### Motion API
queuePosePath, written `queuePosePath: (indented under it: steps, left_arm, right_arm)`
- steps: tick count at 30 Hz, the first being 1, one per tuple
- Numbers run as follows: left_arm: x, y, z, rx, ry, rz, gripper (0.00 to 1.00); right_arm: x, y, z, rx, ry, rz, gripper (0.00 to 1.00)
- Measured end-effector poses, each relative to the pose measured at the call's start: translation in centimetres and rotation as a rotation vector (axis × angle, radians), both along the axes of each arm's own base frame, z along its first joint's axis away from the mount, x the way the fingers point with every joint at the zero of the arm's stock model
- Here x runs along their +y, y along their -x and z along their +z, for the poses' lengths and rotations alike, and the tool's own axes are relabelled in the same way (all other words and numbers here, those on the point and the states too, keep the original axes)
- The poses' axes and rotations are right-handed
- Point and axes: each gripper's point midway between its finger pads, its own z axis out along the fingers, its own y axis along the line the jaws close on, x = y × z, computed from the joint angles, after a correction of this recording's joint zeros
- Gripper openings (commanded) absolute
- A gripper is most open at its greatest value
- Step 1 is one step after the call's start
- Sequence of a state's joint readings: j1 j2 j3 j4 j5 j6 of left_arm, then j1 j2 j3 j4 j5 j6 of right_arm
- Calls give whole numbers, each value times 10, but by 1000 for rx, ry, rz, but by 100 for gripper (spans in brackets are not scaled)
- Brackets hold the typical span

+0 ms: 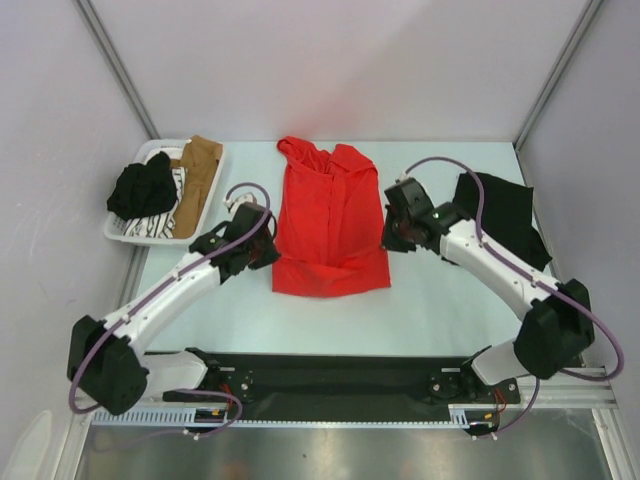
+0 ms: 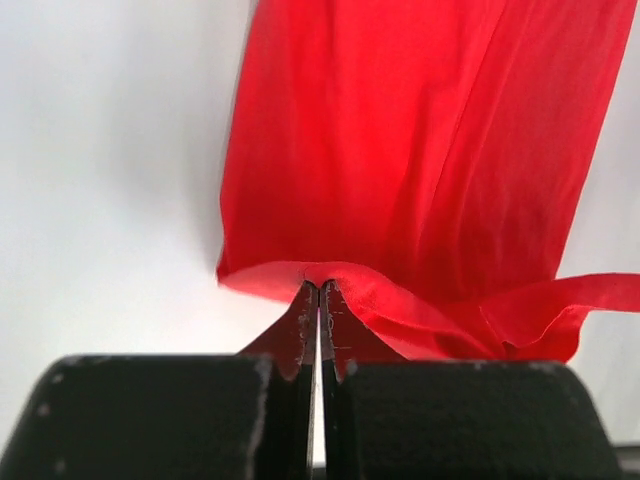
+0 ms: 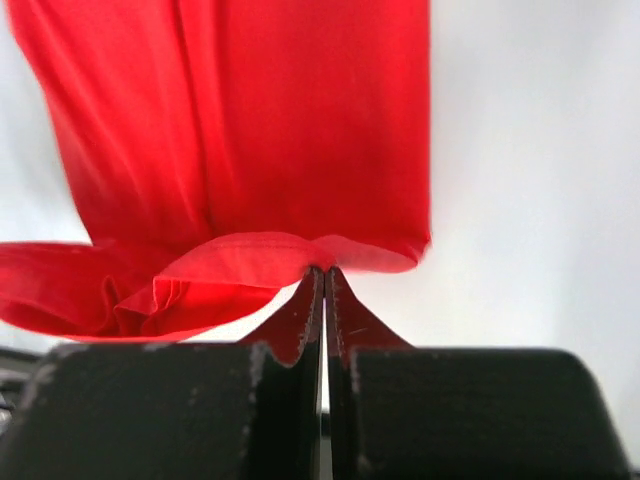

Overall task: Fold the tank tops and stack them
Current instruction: Fold the tank top

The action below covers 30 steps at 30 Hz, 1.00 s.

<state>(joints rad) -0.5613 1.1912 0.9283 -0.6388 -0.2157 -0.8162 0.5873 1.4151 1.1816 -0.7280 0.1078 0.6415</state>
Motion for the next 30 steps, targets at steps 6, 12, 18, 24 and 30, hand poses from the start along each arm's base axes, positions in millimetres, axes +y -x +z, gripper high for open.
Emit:
queuePosePath:
  steps: [6,12,18,24,30]
  left_arm:
    - [5,-55,2,-32,-24,46,0]
    - [17,-100,1,-43,-46,91,0]
    - [20,-135,-2,-70,-40,103,0]
    - [11,-158,-10,-78,-30,78,0]
    - [4,-183,-10,-101,-24,69,0]
  right_arm:
    - [8,-59,16,-51,-7,-8,0]
    - [0,-105,7,-42,8,-36,0]
    - [-5,-143,5,-51,1,-51,0]
    - [-8,-161,5,-56,-6,-52,0]
    - [-11,-184,2,-54,-30,-62,0]
